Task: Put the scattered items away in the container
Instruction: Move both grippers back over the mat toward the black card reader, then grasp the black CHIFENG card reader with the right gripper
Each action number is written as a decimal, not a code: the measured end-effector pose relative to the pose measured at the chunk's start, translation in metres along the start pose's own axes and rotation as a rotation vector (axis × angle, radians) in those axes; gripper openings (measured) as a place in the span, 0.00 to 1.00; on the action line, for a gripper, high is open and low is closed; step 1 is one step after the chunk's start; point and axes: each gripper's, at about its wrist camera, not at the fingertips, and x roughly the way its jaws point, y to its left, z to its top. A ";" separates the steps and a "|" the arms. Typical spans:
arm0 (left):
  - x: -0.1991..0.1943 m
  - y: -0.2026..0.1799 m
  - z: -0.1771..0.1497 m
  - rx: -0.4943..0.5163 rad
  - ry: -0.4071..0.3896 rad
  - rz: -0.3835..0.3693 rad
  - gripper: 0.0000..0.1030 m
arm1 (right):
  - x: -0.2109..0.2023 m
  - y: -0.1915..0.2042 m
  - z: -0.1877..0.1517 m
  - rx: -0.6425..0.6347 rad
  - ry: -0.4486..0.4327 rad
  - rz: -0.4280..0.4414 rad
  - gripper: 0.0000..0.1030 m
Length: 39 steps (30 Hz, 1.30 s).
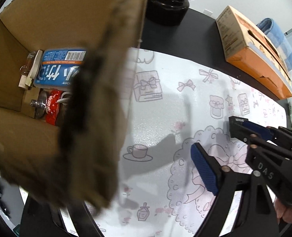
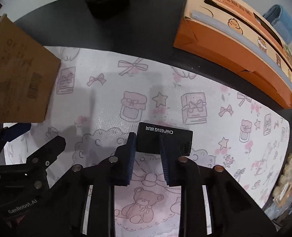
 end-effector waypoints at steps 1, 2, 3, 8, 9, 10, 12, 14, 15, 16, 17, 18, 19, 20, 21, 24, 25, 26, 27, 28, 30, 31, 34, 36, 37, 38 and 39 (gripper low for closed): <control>0.000 -0.001 -0.001 -0.001 0.001 -0.002 0.83 | 0.002 -0.004 -0.002 0.025 0.000 -0.007 0.26; 0.000 -0.001 -0.002 -0.002 0.001 -0.004 0.83 | 0.003 -0.008 -0.003 0.049 0.001 -0.014 0.40; -0.001 -0.002 -0.003 -0.003 0.001 -0.005 0.83 | 0.005 -0.012 -0.005 0.074 0.001 -0.021 0.61; 0.000 -0.004 -0.009 0.004 0.003 -0.007 0.83 | 0.016 -0.031 -0.014 0.166 0.027 -0.002 0.83; 0.000 -0.005 -0.010 0.006 0.004 -0.007 0.83 | 0.019 -0.035 -0.016 0.179 0.032 0.007 0.86; 0.001 -0.006 -0.012 0.012 0.005 -0.005 0.83 | 0.022 -0.038 -0.018 0.193 0.038 0.015 0.87; 0.003 -0.009 -0.016 0.026 0.004 0.007 0.83 | 0.022 -0.039 -0.020 0.190 0.010 0.022 0.91; 0.006 -0.013 -0.020 0.043 0.005 0.018 0.83 | 0.021 -0.035 -0.021 0.154 -0.005 0.002 0.90; 0.007 -0.015 -0.022 0.051 0.008 0.021 0.83 | 0.019 -0.034 -0.022 0.145 -0.014 0.001 0.88; 0.008 -0.017 -0.023 0.057 0.009 0.024 0.83 | 0.017 -0.033 -0.023 0.135 -0.023 0.001 0.86; 0.009 -0.018 -0.024 0.063 0.009 0.025 0.83 | 0.014 -0.033 -0.023 0.128 -0.030 0.000 0.77; 0.011 -0.020 -0.026 0.068 0.010 0.026 0.83 | 0.012 -0.034 -0.024 0.126 -0.024 0.001 0.68; 0.012 -0.022 -0.027 0.072 0.012 0.026 0.83 | 0.010 -0.034 -0.024 0.124 -0.017 0.002 0.68; 0.014 -0.024 -0.027 0.075 0.012 0.027 0.83 | 0.009 -0.034 -0.026 0.110 -0.021 0.007 0.68; 0.014 -0.026 -0.028 0.078 0.008 0.030 0.83 | 0.007 -0.034 -0.029 0.096 -0.024 0.012 0.68; 0.015 -0.033 -0.029 0.081 0.007 0.020 0.83 | 0.003 -0.034 -0.043 0.066 -0.024 0.005 0.68; 0.015 -0.035 -0.030 0.083 0.007 0.018 0.83 | 0.002 -0.035 -0.047 0.066 -0.023 0.005 0.68; 0.016 -0.038 -0.031 0.087 0.007 0.016 0.83 | 0.000 -0.036 -0.053 0.066 -0.021 0.005 0.68; 0.017 -0.040 -0.032 0.090 0.010 0.014 0.83 | -0.002 -0.036 -0.060 0.066 -0.020 0.005 0.68; 0.018 -0.043 -0.033 0.094 0.012 0.012 0.83 | -0.003 -0.036 -0.064 0.067 -0.019 0.005 0.68; 0.020 -0.048 -0.037 0.101 0.016 0.009 0.83 | -0.006 -0.036 -0.075 0.076 -0.018 0.004 0.68; 0.021 -0.050 -0.039 0.105 0.018 0.009 0.83 | -0.007 -0.036 -0.079 0.080 -0.017 0.004 0.68; 0.023 -0.056 -0.046 0.115 0.023 0.007 0.83 | -0.011 -0.036 -0.094 0.118 -0.012 0.001 0.68; 0.025 -0.061 -0.053 0.127 0.031 0.004 0.83 | -0.014 -0.038 -0.106 0.159 -0.007 0.001 0.68; 0.026 -0.063 -0.056 0.132 0.035 0.002 0.83 | -0.015 -0.037 -0.110 0.165 -0.008 0.003 0.68; 0.027 -0.065 -0.060 0.136 0.039 0.000 0.83 | -0.017 -0.037 -0.114 0.172 -0.009 0.005 0.68; 0.028 -0.067 -0.064 0.142 0.042 -0.001 0.83 | -0.019 -0.036 -0.118 0.177 -0.008 0.009 0.68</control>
